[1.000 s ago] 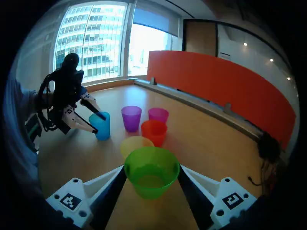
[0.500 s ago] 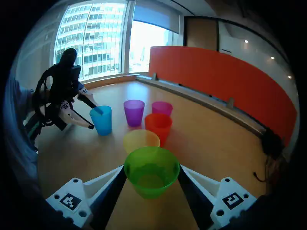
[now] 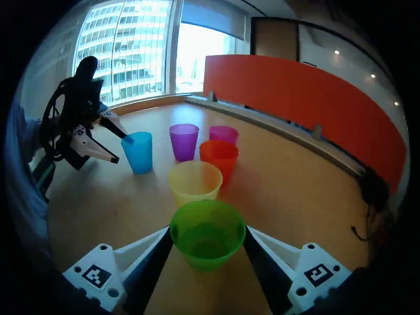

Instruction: Pour water

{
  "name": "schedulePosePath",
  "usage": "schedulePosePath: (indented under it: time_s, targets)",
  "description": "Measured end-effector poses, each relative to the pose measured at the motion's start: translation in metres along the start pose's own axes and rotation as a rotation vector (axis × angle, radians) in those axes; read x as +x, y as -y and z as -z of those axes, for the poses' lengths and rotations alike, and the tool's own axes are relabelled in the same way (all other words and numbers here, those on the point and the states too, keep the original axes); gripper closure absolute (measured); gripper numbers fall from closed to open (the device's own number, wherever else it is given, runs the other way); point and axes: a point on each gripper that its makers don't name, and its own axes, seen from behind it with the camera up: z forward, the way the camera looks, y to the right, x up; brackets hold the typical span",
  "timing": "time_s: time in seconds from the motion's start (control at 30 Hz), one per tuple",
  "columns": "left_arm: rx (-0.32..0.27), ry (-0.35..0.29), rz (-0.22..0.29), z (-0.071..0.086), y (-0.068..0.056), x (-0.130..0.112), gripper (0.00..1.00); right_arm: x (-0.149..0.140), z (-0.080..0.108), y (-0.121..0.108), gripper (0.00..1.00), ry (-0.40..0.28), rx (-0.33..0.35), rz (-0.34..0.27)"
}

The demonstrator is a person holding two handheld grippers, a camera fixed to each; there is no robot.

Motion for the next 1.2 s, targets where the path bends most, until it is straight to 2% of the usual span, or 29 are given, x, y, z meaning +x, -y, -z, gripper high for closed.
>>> schedulePosePath:
  time_s: [0.97,1.03,1.2]
  targets:
    - [0.010,-0.025,0.008,0.013,-0.005,0.001,0.01,-0.005,0.002,-0.003,0.04,-0.011,-0.033,-0.020]
    - [0.014,-0.029,0.014,0.015,-0.005,0.001,0.01,-0.007,0.004,-0.003,0.00,-0.006,-0.038,-0.021]
    - [0.026,-0.043,0.033,0.021,-0.002,0.000,0.01,-0.011,0.013,-0.002,0.00,0.003,-0.052,-0.027]
